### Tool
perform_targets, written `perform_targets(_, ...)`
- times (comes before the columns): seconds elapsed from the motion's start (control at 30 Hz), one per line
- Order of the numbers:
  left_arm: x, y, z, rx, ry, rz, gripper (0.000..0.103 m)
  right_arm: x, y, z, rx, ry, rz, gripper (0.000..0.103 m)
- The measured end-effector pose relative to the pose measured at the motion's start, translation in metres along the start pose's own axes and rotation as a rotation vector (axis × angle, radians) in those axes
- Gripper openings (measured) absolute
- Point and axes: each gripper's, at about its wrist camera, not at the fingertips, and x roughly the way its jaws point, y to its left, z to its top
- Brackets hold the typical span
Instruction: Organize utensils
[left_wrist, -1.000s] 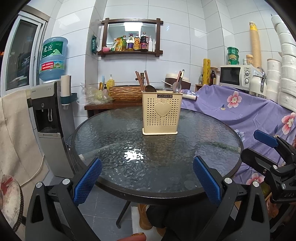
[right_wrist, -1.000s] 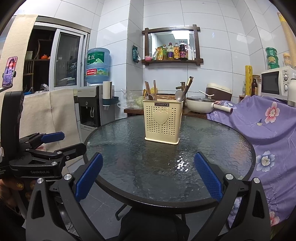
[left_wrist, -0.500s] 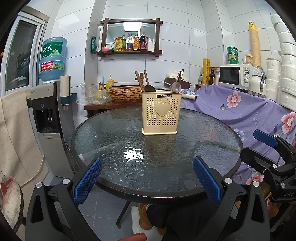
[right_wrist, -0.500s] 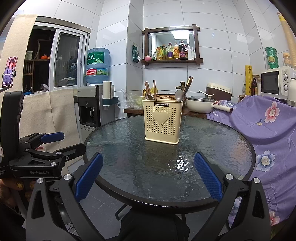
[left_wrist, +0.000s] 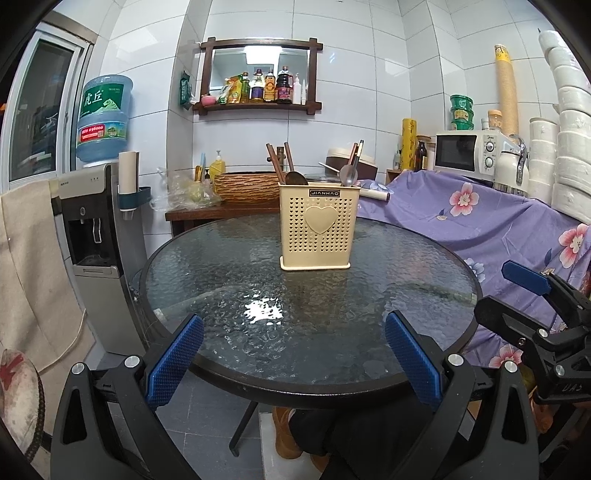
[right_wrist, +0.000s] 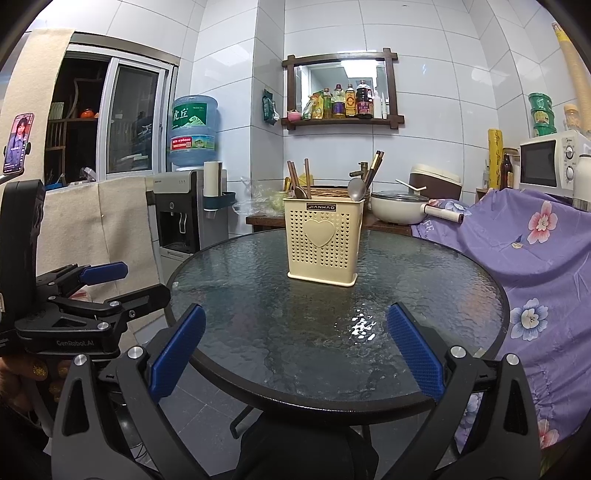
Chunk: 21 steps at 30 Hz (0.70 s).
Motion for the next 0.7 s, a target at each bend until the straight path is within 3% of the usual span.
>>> perform_targets(0.7,0.0004,0.0014,0.002,0.011,0.01,0.011,0.097,-0.001,0.0045,-0.0002,0.004,0.004,-0.007,0.097)
